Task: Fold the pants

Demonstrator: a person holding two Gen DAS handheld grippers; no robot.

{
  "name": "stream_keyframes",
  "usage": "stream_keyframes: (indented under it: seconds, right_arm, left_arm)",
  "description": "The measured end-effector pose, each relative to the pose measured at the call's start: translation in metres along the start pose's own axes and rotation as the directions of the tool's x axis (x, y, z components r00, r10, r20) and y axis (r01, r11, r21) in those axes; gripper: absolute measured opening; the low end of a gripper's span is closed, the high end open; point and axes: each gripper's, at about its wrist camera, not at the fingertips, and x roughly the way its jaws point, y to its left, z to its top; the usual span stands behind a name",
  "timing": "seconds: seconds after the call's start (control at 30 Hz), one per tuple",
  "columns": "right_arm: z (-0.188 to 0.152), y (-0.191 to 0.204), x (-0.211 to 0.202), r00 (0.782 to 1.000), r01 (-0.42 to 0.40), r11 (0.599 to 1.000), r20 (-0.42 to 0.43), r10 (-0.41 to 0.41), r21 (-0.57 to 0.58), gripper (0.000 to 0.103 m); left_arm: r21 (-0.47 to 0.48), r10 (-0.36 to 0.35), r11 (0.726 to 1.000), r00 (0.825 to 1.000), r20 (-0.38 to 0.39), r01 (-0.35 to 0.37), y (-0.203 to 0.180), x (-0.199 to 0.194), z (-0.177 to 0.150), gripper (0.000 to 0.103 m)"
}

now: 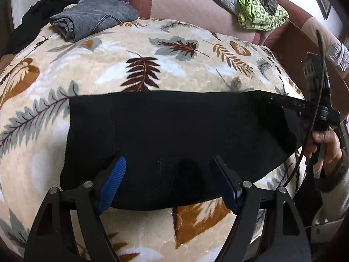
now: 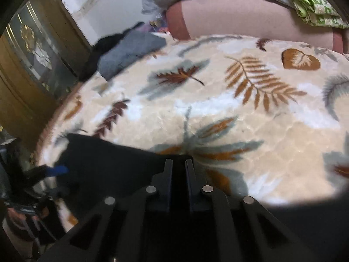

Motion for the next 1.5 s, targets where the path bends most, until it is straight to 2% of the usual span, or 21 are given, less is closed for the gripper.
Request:
stream_keyframes:
  seconds: [0.07,0.13,0.2,0.27,0.37,0.43,0.5,0.57,0.63,0.67,0.73,0.77,0.8,0.83,0.9,0.97,1.1,1.2,1.3,1.4,1.5]
  right_arm:
    - [-0.006,0.000,0.012,1.000,0.015,1.000,-0.024,-0.015,-0.003,0.015]
    - [-0.008,-0.002,0.004,1.000,0.012,1.000,0.004,-0.012,0.009,0.015]
    - [-0.008,-0.009,-0.014,1.000,-0.017,0.999,0.017,0.017,0.046,0.030]
    - [-0.013,-0.020,-0.044,0.998,-0.009,0.997,0.068,0.004,0.071,0.038]
    - [-0.030,-0.054,-0.093,0.985,0.068,0.990,0.148,-0.086,0.124,0.049]
    - [-0.043,-0.082,-0.119,0.966,0.171,0.971,0.165,-0.198,0.165,0.051]
    - [-0.056,-0.115,-0.139,0.934,0.296,0.934,0.145,-0.327,0.200,0.051]
    - [-0.067,-0.143,-0.147,0.906,0.385,0.894,0.092,-0.414,0.227,0.053]
    - [-0.075,-0.167,-0.146,0.897,0.416,0.874,0.046,-0.440,0.250,0.053]
    - [-0.078,-0.177,-0.143,0.900,0.414,0.872,0.028,-0.435,0.262,0.053]
    - [-0.081,-0.187,-0.136,0.918,0.380,0.887,0.014,-0.397,0.263,0.051]
    - [-0.083,-0.190,-0.132,0.923,0.369,0.893,0.011,-0.384,0.259,0.046]
    - [-0.083,-0.192,-0.129,0.924,0.368,0.895,0.009,-0.382,0.252,0.028]
    - [-0.084,-0.191,-0.126,0.927,0.363,0.899,0.008,-0.376,0.246,0.016]
    - [-0.083,-0.187,-0.129,0.926,0.362,0.899,0.016,-0.378,0.246,0.007]
    - [-0.084,-0.180,-0.142,0.923,0.360,0.901,0.051,-0.382,0.241,0.007]
    - [-0.096,-0.169,-0.195,0.918,0.314,0.902,0.146,-0.368,0.297,0.006]
    - [-0.105,-0.173,-0.209,0.922,0.300,0.891,0.138,-0.363,0.339,0.006]
    - [-0.112,-0.183,-0.193,0.922,0.330,0.875,0.077,-0.378,0.354,0.006]
    - [-0.114,-0.189,-0.159,0.902,0.407,0.854,0.005,-0.432,0.324,0.007]
    - [-0.113,-0.186,-0.151,0.889,0.431,0.847,0.016,-0.458,0.311,0.007]
  left_arm:
    - [0.004,0.018,1.000,1.000,0.008,-0.018,-0.003,0.001,-0.001,0.080]
    - [0.012,0.029,1.000,1.000,0.005,-0.029,-0.007,0.001,0.002,0.080]
    - [0.009,0.019,1.000,1.000,0.003,-0.019,-0.009,-0.002,0.005,0.080]
    - [0.001,-0.011,1.000,1.000,0.008,0.011,-0.012,-0.008,0.009,0.080]
    - [0.026,-0.068,0.997,0.996,0.060,0.067,-0.029,-0.020,0.015,0.080]
    - [0.051,-0.092,0.995,0.993,0.067,0.089,-0.040,-0.020,0.018,0.081]
    - [0.070,-0.115,0.991,0.992,0.052,0.111,-0.054,-0.014,0.022,0.081]
    - [0.083,-0.133,0.988,0.991,0.030,0.130,-0.067,-0.003,0.024,0.081]
    - [0.088,-0.138,0.987,0.990,0.007,0.137,-0.078,0.008,0.026,0.081]
    - [0.091,-0.147,0.985,0.989,-0.003,0.146,-0.084,0.014,0.027,0.081]
    - [0.094,-0.158,0.983,0.987,-0.011,0.159,-0.091,0.020,0.028,0.081]
    - [0.093,-0.160,0.983,0.987,-0.015,0.160,-0.095,0.024,0.028,0.081]
    - [0.090,-0.159,0.983,0.987,-0.019,0.160,-0.097,0.027,0.029,0.081]
    - [0.087,-0.159,0.983,0.987,-0.024,0.161,-0.099,0.029,0.028,0.081]
    - [0.075,-0.160,0.984,0.987,-0.033,0.162,-0.101,0.033,0.028,0.081]
    - [0.058,-0.157,0.986,0.987,-0.043,0.159,-0.101,0.036,0.028,0.081]
    - [0.064,-0.159,0.985,0.987,-0.040,0.161,-0.101,0.032,0.026,0.081]
    - [0.075,-0.153,0.985,0.988,-0.026,0.155,-0.100,0.026,0.027,0.081]
    - [0.056,-0.157,0.986,0.987,-0.016,0.157,-0.093,0.023,0.027,0.081]
    - [0.039,-0.146,0.988,0.989,-0.025,0.147,-0.088,0.025,0.024,0.081]
    - [0.032,-0.139,0.990,0.990,-0.024,0.140,-0.083,0.021,0.019,0.081]
